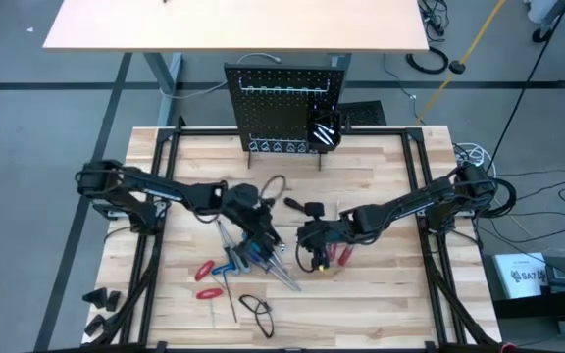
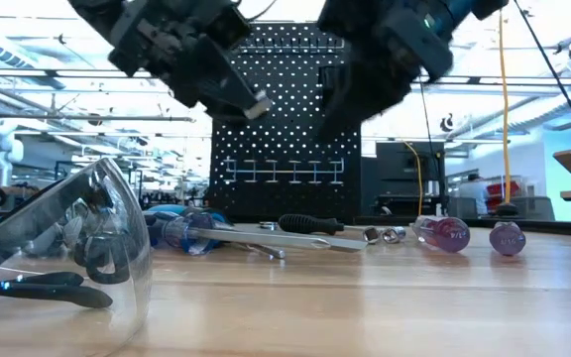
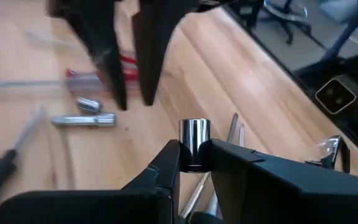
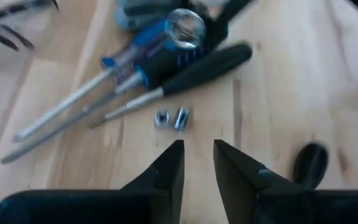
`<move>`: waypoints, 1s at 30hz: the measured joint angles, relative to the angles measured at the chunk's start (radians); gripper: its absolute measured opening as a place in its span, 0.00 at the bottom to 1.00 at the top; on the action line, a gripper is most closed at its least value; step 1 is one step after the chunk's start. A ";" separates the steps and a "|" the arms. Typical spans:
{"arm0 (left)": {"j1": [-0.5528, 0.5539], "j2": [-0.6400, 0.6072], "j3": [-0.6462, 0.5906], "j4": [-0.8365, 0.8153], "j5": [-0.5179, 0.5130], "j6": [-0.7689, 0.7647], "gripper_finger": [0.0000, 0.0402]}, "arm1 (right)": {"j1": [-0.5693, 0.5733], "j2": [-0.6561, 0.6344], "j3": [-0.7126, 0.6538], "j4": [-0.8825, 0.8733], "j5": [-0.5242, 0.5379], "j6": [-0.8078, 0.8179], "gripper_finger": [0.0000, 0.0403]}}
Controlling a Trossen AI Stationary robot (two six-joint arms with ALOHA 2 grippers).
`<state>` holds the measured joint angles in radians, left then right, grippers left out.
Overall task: Hang tools onto peg board
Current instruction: Put the socket into the black bin on the pegboard
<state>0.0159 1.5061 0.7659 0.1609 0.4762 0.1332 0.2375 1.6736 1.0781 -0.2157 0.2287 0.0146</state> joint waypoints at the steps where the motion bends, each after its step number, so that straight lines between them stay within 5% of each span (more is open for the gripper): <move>1: 0.006 -0.023 -0.028 0.031 -0.001 -0.017 0.16 | 0.000 0.000 0.020 -0.010 0.000 -0.016 0.20; 11: 0.030 -0.114 -0.189 0.394 -0.010 -0.122 0.17 | 0.000 0.000 0.166 -0.045 0.019 -0.199 0.20; 23: 0.030 -0.113 -0.200 0.398 -0.007 -0.128 0.18 | 0.002 0.000 0.208 -0.102 0.137 -0.444 0.21; 30: 0.030 -0.113 -0.200 0.401 -0.005 -0.128 0.18 | 0.002 0.000 0.208 -0.059 0.139 -0.496 0.36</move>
<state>0.0456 1.3933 0.5663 0.5623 0.4717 0.0051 0.2394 1.6733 1.2861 -0.2746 0.3674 -0.4815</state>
